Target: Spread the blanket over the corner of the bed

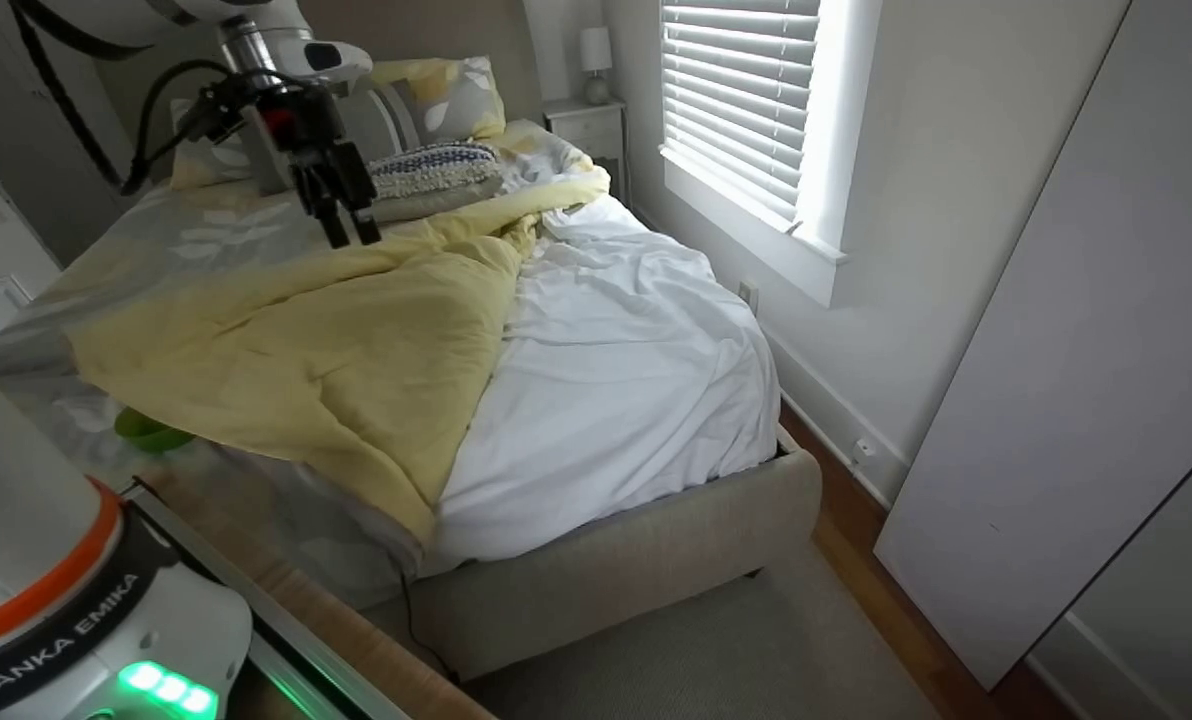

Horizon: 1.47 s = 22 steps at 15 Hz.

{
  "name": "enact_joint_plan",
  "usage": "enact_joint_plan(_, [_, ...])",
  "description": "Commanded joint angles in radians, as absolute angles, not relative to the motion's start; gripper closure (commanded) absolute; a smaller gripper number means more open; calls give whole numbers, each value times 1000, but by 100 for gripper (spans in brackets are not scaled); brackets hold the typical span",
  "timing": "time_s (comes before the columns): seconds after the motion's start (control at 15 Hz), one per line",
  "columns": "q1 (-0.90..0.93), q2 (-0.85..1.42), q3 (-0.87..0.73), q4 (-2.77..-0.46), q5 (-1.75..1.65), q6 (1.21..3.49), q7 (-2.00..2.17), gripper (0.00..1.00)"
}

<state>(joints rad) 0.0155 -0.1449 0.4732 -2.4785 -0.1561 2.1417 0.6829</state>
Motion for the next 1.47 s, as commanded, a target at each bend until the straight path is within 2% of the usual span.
enact_joint_plan(0.0, [133,-47,389,-2444,-6,2268,609,0])
enact_joint_plan(0.67, [175,-64,340,-2459,-29,2272,622,0])
enact_joint_plan(1.4, [359,221,389,-2328,111,2273,711,0])
